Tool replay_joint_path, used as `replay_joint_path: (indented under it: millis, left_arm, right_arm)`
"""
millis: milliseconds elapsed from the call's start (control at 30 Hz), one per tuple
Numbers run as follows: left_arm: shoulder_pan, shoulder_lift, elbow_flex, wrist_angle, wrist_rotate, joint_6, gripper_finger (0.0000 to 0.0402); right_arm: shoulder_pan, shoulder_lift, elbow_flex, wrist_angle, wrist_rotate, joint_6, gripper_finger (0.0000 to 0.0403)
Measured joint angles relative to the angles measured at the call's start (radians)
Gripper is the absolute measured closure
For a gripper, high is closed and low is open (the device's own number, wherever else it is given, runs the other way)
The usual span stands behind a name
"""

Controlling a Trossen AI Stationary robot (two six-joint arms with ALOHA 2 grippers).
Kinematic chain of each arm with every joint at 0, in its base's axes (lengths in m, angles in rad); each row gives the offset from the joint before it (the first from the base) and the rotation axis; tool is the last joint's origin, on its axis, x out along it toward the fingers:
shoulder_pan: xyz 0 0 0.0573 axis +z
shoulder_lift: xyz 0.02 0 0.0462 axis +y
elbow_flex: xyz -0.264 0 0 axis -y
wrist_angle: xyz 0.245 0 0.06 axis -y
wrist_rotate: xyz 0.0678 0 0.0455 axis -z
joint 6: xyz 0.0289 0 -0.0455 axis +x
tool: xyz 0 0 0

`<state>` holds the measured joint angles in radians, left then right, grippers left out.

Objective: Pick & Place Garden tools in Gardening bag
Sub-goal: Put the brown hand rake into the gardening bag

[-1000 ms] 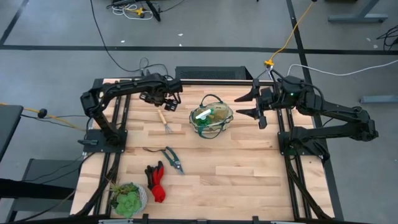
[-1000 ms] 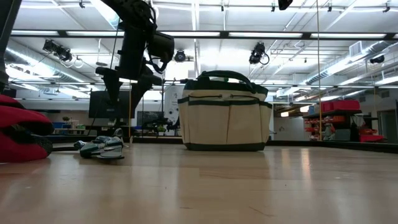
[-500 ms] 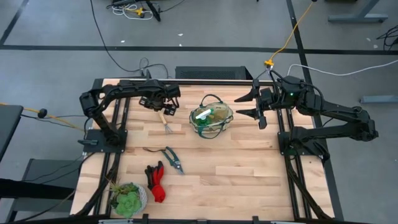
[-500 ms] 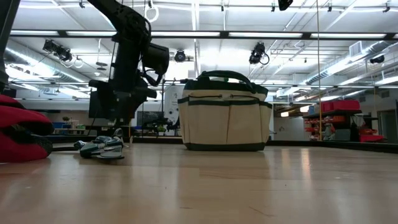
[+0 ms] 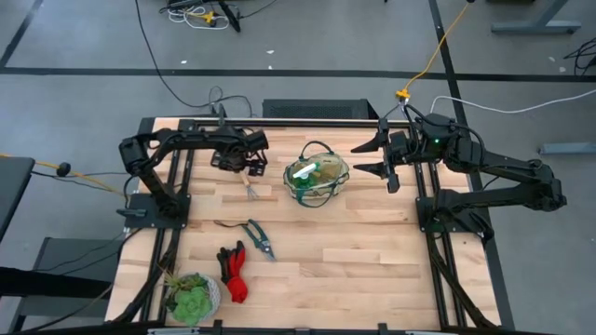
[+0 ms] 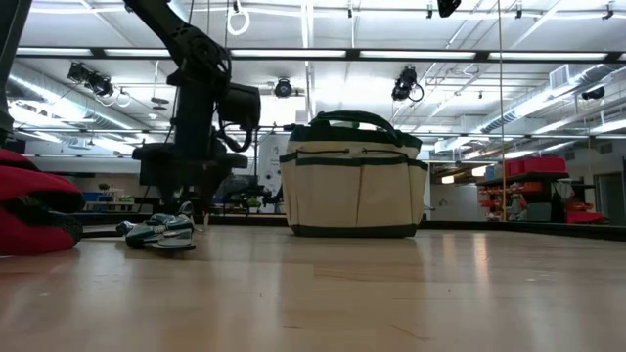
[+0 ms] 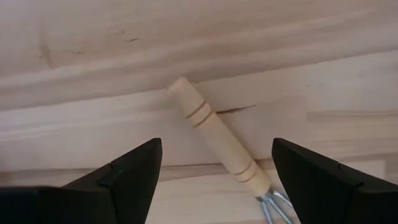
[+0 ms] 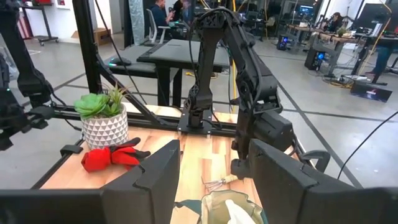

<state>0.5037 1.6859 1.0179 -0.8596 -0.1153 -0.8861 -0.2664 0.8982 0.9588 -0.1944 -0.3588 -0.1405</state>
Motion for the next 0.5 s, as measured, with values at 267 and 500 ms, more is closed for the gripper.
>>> replay_joint_path:
  millis: [267, 500]
  left_arm:
    - [0.004, 0.0, -0.062, 0.089, 0.006, -0.012, 0.0088]
    - [0.004, 0.0, -0.065, 0.129, -0.012, -0.016, 0.0095]
  right_arm:
    - [0.0, 0.0, 0.0, 0.0, 0.0, -0.003, 0.0209]
    - [0.0, 0.0, 0.0, 0.0, 0.0, -0.002, 0.0209]
